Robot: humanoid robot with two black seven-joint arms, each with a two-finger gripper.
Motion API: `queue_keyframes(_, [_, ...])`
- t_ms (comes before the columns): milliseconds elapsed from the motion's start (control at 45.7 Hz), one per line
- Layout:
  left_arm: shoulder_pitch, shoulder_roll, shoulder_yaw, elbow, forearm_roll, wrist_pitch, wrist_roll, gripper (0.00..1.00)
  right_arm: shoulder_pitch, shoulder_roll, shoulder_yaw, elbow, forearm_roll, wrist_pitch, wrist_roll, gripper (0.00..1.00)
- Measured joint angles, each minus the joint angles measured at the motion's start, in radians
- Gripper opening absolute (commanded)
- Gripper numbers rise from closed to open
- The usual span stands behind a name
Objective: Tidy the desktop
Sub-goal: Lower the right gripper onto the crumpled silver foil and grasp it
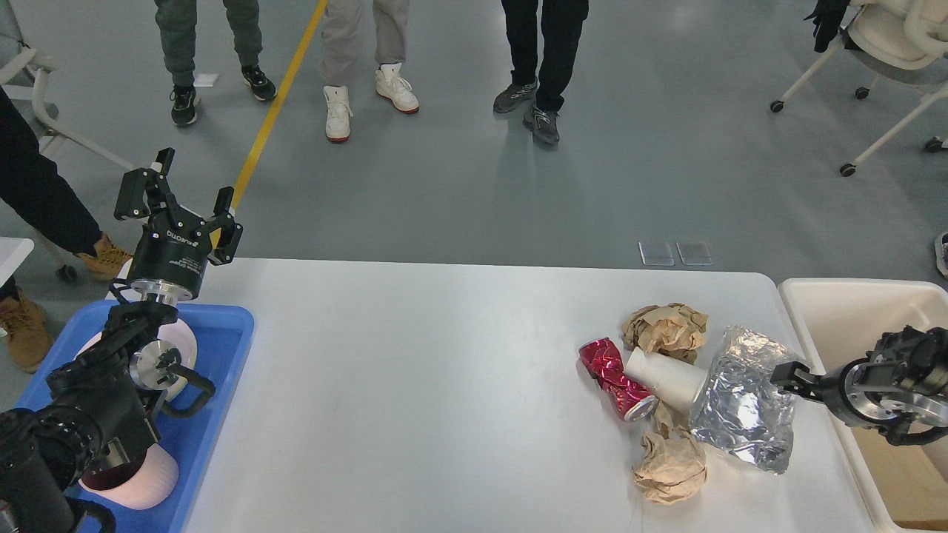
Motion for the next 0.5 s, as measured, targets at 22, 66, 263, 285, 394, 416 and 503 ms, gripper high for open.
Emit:
queue_keyframes(22, [0.0,0.0,0.0,0.0,0.0,0.0,0.0,0.96,-0.003,0.001,0.001,-0.003,0.0,-0.001,0.0,1.0])
queue_keyframes(66, [0.0,0.0,0.0,0.0,0.0,0.0,0.0,0.96,-0.015,0.004,0.002,-0.014,0.0,-0.004,0.0,1.0])
queue_keyframes(263, [0.0,-0.001,0.0,0.0,0.0,0.0,0.0,0.96,-0.082,0.045,0.009,-0.084,0.0,-0.039,0.0,0.9])
queue_keyframes(285, [0.0,-0.001,0.0,0.0,0.0,0.0,0.0,0.96,-0.087,0.047,0.01,-0.087,0.0,-0.045,0.0,0.86])
queue_keyframes(394, [0.0,-0.001,0.0,0.0,0.0,0.0,0.0,0.96,-0.111,0.055,0.019,-0.092,0.0,-0.084,0.0,0.7])
queue_keyframes(416, [0.0,-0.001,0.0,0.0,0.0,0.0,0.0,0.96,-0.115,0.056,0.02,-0.092,0.0,-0.093,0.0,0.68])
queue_keyframes(503, [0.0,-0.001,0.0,0.0,0.0,0.0,0.0,0.96,-0.124,0.056,0.022,-0.092,0.002,-0.111,0.0,0.35])
